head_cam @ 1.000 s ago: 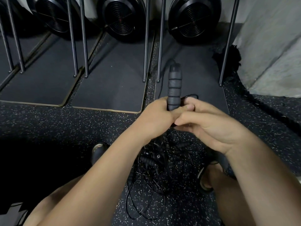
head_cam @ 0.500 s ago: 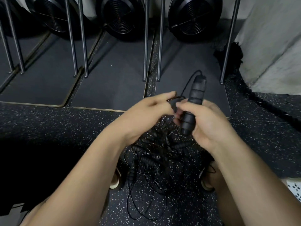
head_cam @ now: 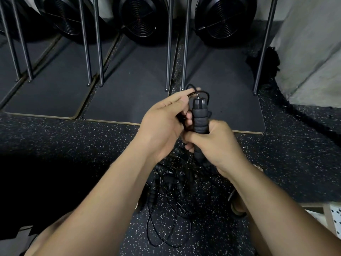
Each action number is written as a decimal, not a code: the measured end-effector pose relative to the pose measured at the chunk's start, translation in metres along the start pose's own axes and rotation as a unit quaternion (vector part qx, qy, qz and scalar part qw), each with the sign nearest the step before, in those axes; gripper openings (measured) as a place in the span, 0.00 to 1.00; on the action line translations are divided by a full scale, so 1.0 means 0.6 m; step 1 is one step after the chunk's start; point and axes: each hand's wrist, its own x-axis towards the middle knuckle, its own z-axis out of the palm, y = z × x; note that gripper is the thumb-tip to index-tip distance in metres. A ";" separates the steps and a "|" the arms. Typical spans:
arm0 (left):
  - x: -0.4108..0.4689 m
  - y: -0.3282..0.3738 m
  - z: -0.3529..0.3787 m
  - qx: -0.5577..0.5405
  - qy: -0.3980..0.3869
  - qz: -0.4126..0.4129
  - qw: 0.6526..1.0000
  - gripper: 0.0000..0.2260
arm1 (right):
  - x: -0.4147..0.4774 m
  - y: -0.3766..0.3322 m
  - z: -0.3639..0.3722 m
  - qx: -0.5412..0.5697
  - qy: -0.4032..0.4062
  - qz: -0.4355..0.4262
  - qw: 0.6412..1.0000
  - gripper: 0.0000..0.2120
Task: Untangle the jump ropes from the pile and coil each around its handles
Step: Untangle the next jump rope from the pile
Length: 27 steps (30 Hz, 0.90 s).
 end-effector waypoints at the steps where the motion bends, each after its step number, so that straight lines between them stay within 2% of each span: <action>1: 0.002 -0.001 -0.004 0.012 0.003 0.007 1.000 0.15 | 0.002 0.001 -0.001 -0.003 -0.001 0.001 1.000 0.03; 5: 0.010 0.000 -0.022 0.181 0.035 0.055 0.981 0.13 | 0.010 -0.009 -0.024 -0.003 0.012 -0.033 0.999 0.03; 8: 0.015 -0.019 -0.035 0.264 -0.007 0.002 0.965 0.14 | 0.012 -0.035 -0.048 0.030 0.023 -0.068 0.997 0.03; 12: 0.009 -0.075 -0.061 0.485 -0.129 -0.017 0.865 0.10 | 0.004 -0.071 -0.070 0.092 0.017 -0.101 0.991 0.03; 17: 0.017 -0.109 -0.079 0.634 -0.107 0.060 0.764 0.04 | -0.008 -0.113 -0.100 0.177 0.035 -0.133 0.974 0.03; 19: 0.021 -0.112 -0.084 0.641 -0.094 0.040 0.761 0.03 | -0.008 -0.129 -0.115 0.209 0.052 -0.145 0.966 0.03; 22: 0.019 -0.104 -0.080 0.597 -0.095 -0.017 0.797 0.05 | -0.008 -0.142 -0.136 0.254 0.069 -0.164 0.951 0.03; 25: 0.016 -0.077 -0.069 0.615 -0.138 -0.064 0.773 0.07 | -0.005 -0.151 -0.155 0.296 0.113 -0.171 0.933 0.06; 27: 0.011 -0.056 -0.064 0.600 -0.161 -0.095 0.778 0.09 | -0.002 -0.152 -0.166 0.306 0.140 -0.170 0.926 0.07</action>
